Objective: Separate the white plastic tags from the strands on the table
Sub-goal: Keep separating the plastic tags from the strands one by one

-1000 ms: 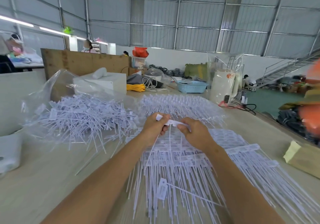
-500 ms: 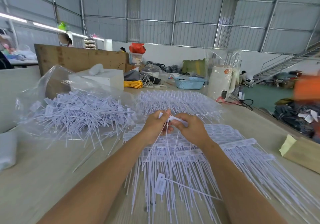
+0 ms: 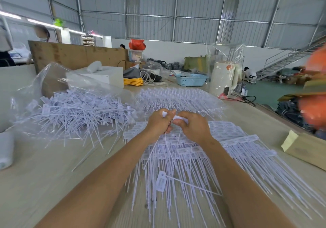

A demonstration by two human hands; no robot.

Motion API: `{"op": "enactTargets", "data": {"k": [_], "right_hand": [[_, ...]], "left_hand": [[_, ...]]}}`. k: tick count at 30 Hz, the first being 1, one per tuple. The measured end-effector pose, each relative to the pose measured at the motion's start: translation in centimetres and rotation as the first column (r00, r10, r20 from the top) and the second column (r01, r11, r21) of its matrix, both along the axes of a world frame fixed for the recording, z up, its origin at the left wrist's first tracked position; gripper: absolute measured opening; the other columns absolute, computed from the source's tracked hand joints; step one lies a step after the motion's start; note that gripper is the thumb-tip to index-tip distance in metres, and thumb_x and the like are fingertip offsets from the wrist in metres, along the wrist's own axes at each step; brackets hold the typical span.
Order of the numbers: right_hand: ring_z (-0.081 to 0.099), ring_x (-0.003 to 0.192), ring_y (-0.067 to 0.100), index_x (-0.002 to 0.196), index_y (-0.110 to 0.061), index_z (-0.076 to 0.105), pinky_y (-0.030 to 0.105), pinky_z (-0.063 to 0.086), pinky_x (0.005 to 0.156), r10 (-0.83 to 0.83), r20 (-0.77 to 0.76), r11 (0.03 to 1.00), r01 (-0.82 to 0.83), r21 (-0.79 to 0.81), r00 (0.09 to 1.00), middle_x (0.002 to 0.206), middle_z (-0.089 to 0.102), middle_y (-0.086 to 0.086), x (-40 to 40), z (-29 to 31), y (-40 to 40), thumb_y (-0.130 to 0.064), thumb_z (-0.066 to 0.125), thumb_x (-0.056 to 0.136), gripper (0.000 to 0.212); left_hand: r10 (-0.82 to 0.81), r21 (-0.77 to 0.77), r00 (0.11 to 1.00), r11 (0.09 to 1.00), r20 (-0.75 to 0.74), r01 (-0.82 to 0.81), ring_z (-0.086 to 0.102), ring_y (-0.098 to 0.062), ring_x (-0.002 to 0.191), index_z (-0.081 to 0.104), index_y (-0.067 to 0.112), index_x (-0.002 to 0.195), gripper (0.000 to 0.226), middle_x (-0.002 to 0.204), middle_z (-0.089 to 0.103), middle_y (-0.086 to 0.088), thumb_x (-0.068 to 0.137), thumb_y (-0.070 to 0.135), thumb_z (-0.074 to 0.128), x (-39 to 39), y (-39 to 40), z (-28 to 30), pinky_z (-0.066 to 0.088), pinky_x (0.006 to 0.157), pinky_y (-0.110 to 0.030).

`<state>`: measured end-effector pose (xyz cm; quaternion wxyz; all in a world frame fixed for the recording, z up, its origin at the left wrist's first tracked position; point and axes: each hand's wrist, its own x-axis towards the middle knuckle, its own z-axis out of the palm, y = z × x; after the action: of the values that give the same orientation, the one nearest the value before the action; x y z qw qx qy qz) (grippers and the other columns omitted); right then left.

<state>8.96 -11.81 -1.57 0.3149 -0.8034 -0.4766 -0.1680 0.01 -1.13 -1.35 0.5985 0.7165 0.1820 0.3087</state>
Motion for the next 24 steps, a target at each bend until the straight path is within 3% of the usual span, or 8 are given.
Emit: {"op": "enactTargets", "data": {"k": [11,17,20,22,24], "right_hand": [[0.063,0.089,0.021,0.095,-0.019,0.069,0.038,0.039,0.084,0.001,0.19,0.999,-0.008,0.034,0.982,0.09,0.07,-0.003,0.1,-0.1,-0.1,-0.047,0.054,0.088,0.032],[0.062,0.08,0.022,0.088,-0.019,0.069,0.037,0.032,0.078,-0.008,0.26,0.998,-0.008,0.062,0.966,0.081,0.069,-0.002,-0.1,-0.1,-0.1,-0.044,0.058,0.086,0.027],[0.063,0.079,0.021,0.091,-0.019,0.068,0.038,0.036,0.084,-0.088,0.308,0.996,0.079,0.041,0.947,0.08,0.067,0.001,0.6,0.2,-0.9,-0.036,0.058,0.09,0.02],[0.061,0.076,0.024,0.09,-0.015,0.064,0.033,0.04,0.079,-0.224,0.091,0.963,0.206,0.176,0.97,0.078,0.065,0.006,2.4,0.9,-2.5,-0.036,0.053,0.094,0.025],[0.054,0.07,0.029,0.078,-0.019,0.058,0.03,0.034,0.066,-0.218,-0.222,0.88,0.289,0.377,0.95,0.07,0.058,0.009,3.4,1.8,-3.5,-0.04,0.052,0.09,0.025]], "left_hand": [[-0.05,-0.051,0.996,0.998,-0.074,0.046,0.037,-0.005,0.031,0.049,0.014,0.075,0.027,0.056,0.041,-0.003,0.097,0.03,0.052,-0.1,0.0,0.7,0.03,0.038,-0.015],[-0.13,-0.138,0.983,0.984,-0.131,0.111,0.03,-0.005,0.031,0.05,0.007,0.095,0.019,0.059,0.035,-0.004,0.098,0.025,0.051,-0.4,0.1,1.5,0.023,0.036,-0.013],[-0.043,-0.087,0.972,0.996,-0.233,0.024,0.031,-0.005,0.027,0.056,0.004,0.094,0.015,0.059,0.043,-0.004,0.096,0.018,0.053,-0.8,1.4,1.8,0.023,0.033,-0.012],[0.007,-0.186,0.974,0.981,-0.226,-0.05,0.03,-0.005,0.026,0.053,0.003,0.083,0.016,0.058,0.042,-0.004,0.096,0.013,0.052,-1.9,3.6,1.8,0.021,0.031,-0.011],[0.005,-0.32,0.993,0.946,-0.117,-0.042,0.027,-0.005,0.027,0.047,0.005,0.073,0.028,0.057,0.035,-0.003,0.098,0.016,0.049,-2.7,5.4,1.6,0.019,0.03,-0.011]]}}
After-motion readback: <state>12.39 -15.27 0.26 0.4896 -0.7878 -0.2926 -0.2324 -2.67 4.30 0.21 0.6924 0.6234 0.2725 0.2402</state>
